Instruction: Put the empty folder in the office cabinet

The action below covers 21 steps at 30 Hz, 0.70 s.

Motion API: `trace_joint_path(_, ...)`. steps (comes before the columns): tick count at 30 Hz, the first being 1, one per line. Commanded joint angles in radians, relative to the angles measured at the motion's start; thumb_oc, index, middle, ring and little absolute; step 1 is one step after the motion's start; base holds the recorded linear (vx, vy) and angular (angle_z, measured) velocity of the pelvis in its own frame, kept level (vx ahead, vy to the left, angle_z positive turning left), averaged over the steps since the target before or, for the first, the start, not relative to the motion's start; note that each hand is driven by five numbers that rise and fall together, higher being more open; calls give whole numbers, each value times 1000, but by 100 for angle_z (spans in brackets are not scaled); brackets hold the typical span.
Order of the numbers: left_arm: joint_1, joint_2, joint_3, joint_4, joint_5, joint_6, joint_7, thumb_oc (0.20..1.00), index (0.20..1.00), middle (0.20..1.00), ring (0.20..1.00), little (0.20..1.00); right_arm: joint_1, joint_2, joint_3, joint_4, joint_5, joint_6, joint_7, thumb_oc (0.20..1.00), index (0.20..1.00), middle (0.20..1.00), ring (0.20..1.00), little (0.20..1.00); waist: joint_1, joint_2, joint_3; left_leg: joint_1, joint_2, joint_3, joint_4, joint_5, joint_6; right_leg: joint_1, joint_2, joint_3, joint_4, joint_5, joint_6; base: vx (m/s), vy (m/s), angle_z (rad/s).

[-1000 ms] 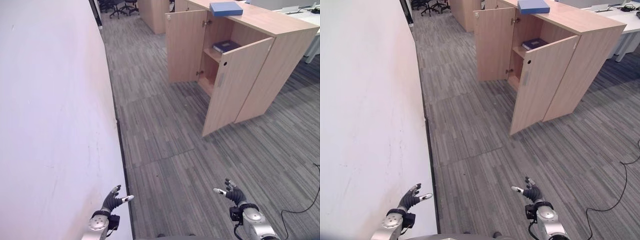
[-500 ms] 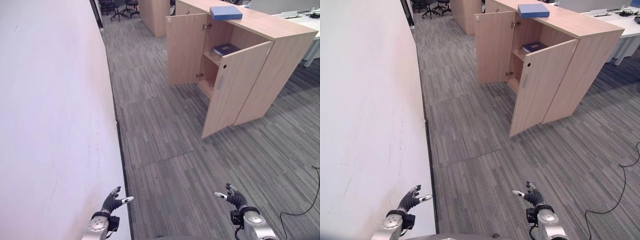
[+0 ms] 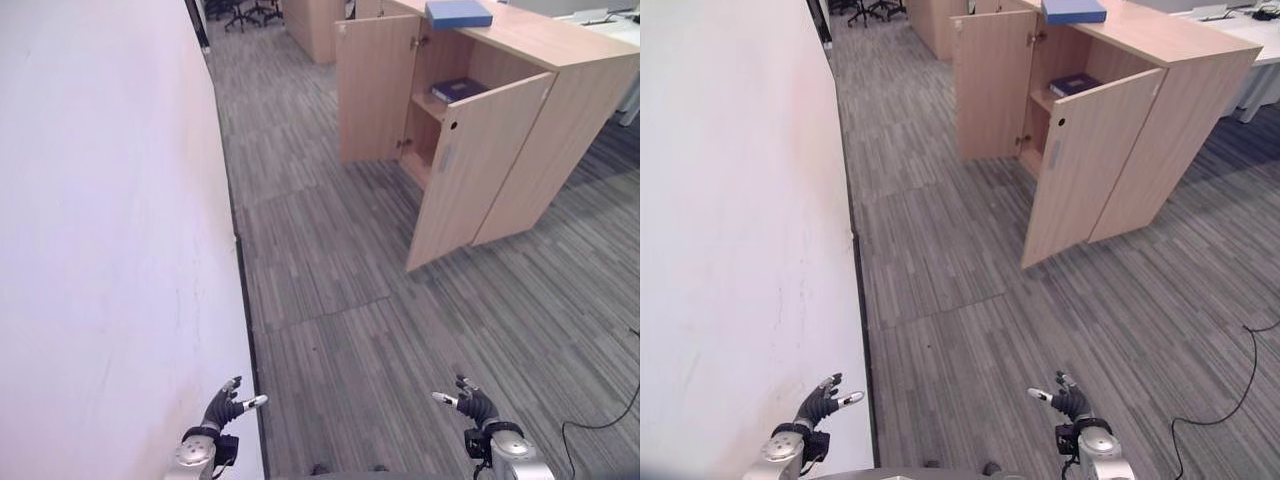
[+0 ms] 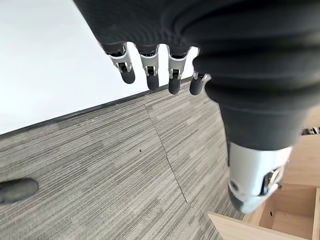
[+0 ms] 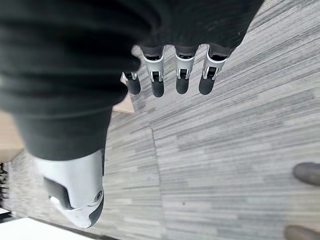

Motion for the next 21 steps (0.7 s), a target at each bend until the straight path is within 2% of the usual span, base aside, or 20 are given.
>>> trace_joint_path(1, -21, 25, -36, -37, -34, -25, 4, 1000, 1000, 1000, 1000, 1000, -22, -53, -23, -17, 43, -34, -1, 1000, 1000, 1000, 1000, 1000, -4, 19, 3, -35, 170, -7, 48, 82, -53, 42, -35, 64, 84, -116, 124, 140, -8, 27)
trace_joint_path(2, -24, 26, -34, -36, -38, -27, 6, 1000, 1000, 1000, 1000, 1000, -28, -52, -26, -12, 50, -33, -1, 1000, 1000, 1000, 1000, 1000, 6, 13, 5, -73, 174, 8, 37, 82, -51, 57, -43, 68, 76, -122, 126, 137, 23, 12)
trace_joint_path(4, -18, 29, -37, -41, -35, -24, 8, 1000, 1000, 1000, 1000, 1000, -29, -53, -27, -14, 56, -31, 0, 1000, 1000, 1000, 1000, 1000, 24, 13, -3, -103, 182, 17, -64, 77, -46, 81, -52, 75, 56, -136, 138, 256, 75, 3)
trace_joint_path(6, -15, 30, -35, -36, -36, -24, 13, 1000, 1000, 1000, 1000, 1000, -36, -50, -24, -14, 60, -32, -7, 1000, 1000, 1000, 1000, 1000, 56, 29, -8, -163, 206, -12, -233, 142, -57, 121, -47, 97, 40, -172, 150, 389, 148, 3)
trace_joint_path(7, -17, 31, -33, -37, -38, -25, 16, 1000, 1000, 1000, 1000, 1000, -43, -48, -24, -4, 62, -32, -12, 1000, 1000, 1000, 1000, 1000, 64, 28, -9, -184, 210, -14, -275, 152, -63, 138, -49, 109, 37, -185, 152, 303, 107, 2)
trace_joint_path(12, -9, 36, -17, -25, -41, -26, 24, 1000, 1000, 1000, 1000, 1000, -62, -34, -17, 26, 63, -29, -14, 1000, 1000, 1000, 1000, 1000, 99, 20, -17, -229, 235, 7, -328, 196, -84, 216, -67, 160, 31, -228, 166, 351, 168, -32)
trace_joint_path(16, 9, 44, -9, -10, -32, -31, 24, 1000, 1000, 1000, 1000, 1000, -49, -10, -4, 21, 41, -25, 0, 1000, 1000, 1000, 1000, 1000, 123, 12, -52, -205, 233, 6, -319, 254, -80, 226, -110, 182, 57, -231, 201, 333, 264, -40)
trace_joint_path(17, 14, 55, -3, -5, -25, -29, 25, 1000, 1000, 1000, 1000, 1000, -49, 10, 3, 19, 34, -22, 4, 1000, 1000, 1000, 1000, 1000, 132, -14, -73, -191, 212, 14, -312, 232, -61, 199, -143, 197, 99, -192, 231, 281, 259, 10)
trace_joint_path(18, 14, 56, -3, -5, -25, -29, 25, 1000, 1000, 1000, 1000, 1000, -49, 11, 3, 19, 34, -22, 4, 1000, 1000, 1000, 1000, 1000, 134, -16, -75, -191, 211, 16, -311, 231, -60, 197, -145, 198, 99, -192, 232, 293, 261, 10)
trace_joint_path(19, 13, 64, -5, -11, -26, -30, 25, 1000, 1000, 1000, 1000, 1000, -50, 21, 6, 18, 35, -25, 6, 1000, 1000, 1000, 1000, 1000, 138, -30, -81, -188, 196, 26, -304, 217, -46, 174, -158, 209, 143, -142, 248, 243, 251, -7)
trace_joint_path(20, 9, 83, -4, -28, -23, -29, 24, 1000, 1000, 1000, 1000, 1000, -64, 30, 16, 10, 35, -29, 4, 1000, 1000, 1000, 1000, 1000, 139, -47, -77, -154, 164, 46, -297, 174, -9, 118, -171, 215, 272, -35, 275, 315, 408, -17)
trace_joint_path(21, 1, 98, -1, -48, -24, -25, 27, 1000, 1000, 1000, 1000, 1000, -84, 31, 29, -11, 28, -29, 7, 1000, 1000, 1000, 1000, 1000, 126, -32, -54, -103, 150, 51, -297, 133, 23, 20, -163, 219, 449, 93, 283, 215, 326, 1)
